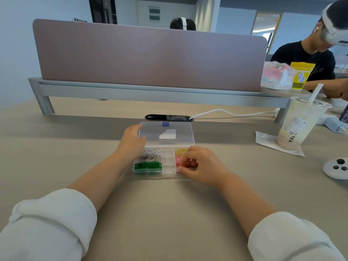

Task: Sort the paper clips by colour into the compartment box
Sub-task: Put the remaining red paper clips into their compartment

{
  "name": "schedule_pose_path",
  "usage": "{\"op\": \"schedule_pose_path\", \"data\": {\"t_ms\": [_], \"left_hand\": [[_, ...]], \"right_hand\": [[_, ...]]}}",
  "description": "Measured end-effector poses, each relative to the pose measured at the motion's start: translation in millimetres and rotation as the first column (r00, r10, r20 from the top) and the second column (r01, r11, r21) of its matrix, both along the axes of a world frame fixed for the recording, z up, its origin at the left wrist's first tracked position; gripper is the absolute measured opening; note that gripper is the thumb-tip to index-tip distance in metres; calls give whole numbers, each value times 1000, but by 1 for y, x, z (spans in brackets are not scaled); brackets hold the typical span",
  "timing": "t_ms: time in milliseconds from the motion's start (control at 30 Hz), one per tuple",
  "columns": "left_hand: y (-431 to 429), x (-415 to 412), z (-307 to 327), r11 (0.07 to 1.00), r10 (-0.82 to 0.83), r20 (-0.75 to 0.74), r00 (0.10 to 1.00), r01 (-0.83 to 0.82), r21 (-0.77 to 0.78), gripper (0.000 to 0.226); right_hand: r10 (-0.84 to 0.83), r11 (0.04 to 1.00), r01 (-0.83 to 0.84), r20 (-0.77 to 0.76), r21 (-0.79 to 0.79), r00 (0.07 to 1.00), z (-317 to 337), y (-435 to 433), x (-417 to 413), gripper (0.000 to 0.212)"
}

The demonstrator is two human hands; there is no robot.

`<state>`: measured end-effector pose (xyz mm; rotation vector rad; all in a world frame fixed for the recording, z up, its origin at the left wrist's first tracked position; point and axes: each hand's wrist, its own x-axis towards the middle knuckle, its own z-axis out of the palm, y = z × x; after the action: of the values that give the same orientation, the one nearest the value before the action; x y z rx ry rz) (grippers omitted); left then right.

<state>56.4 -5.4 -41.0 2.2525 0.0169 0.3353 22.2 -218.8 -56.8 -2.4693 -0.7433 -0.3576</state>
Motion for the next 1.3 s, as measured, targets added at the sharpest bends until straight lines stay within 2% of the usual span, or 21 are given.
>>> {"op": "schedule_pose_path", "data": {"t_ms": [67, 133, 233, 267, 333, 367, 567, 667, 733, 800, 933, 1033, 1067, 1133, 1200, 1300], "left_hand": [[1, 6, -3, 964, 4, -96, 995, -29, -263, 31], [1, 11, -5, 874, -8, -143, 990, -63, -481, 22], [10, 17, -8, 761, -6, -171, 985, -106, -640, 48], [13, 19, -9, 734, -22, -157, 987, -91, -673, 45], [13, 18, -5, 693, -79, -118, 990, -31, -721, 27], [12, 17, -2, 687, -88, -103, 991, -15, -727, 24], [18, 0, 5, 754, -140, -30, 990, 87, -651, 38], [19, -9, 6, 773, -143, 40, 989, 137, -620, 25], [18, -18, 6, 761, -156, 126, 980, 200, -617, 13], [16, -29, 4, 804, -217, 183, 959, 282, -524, 16], [24, -48, -1, 895, -360, 234, 903, 405, -187, 22], [31, -50, -7, 908, -419, 257, 871, 405, 109, 21], [31, -49, -10, 897, -438, 258, 861, 403, 179, 23], [30, -49, -15, 868, -480, 260, 838, 410, 280, 26], [29, -49, -18, 835, -522, 243, 818, 432, 340, 28], [29, -50, -20, 781, -566, 181, 805, 451, 432, 38]], "right_hand": [[36, 999, -37, -41, -28, 999, 0, 4, 1, 10], [43, 999, -44, -56, -22, 998, 2, 5, 3, 11], [46, 999, -46, -74, 3, 996, 2, 5, 5, 11], [45, 999, -44, -77, 16, 996, 1, 5, 6, 11], [42, 998, -39, -78, 45, 996, 0, 5, 5, 10], [41, 997, -36, -78, 61, 996, -1, 5, 4, 10], [4, 976, 15, -88, 217, 996, -6, 0, 3, 13], [-120, 932, 85, 78, 353, 990, -5, -2, 2, 21], [-261, 902, 148, 237, 406, 936, -1, -4, 1, 28], [-319, 905, 173, 350, 388, 881, 0, -5, 1, 26], [-254, 962, 172, 460, 212, 851, -1, -5, 0, 39], [-299, 954, 232, 529, 192, 794, 2, -2, -3, 36], [-291, 956, 232, 525, 177, 800, 2, -1, -4, 35], [-228, 972, 180, 428, 149, 875, -1, -1, -4, 36], [-178, 981, 149, 260, 128, 949, -5, -2, -3, 34], [-154, 988, 149, 147, 42, 977, -7, -6, -2, 25]]}}
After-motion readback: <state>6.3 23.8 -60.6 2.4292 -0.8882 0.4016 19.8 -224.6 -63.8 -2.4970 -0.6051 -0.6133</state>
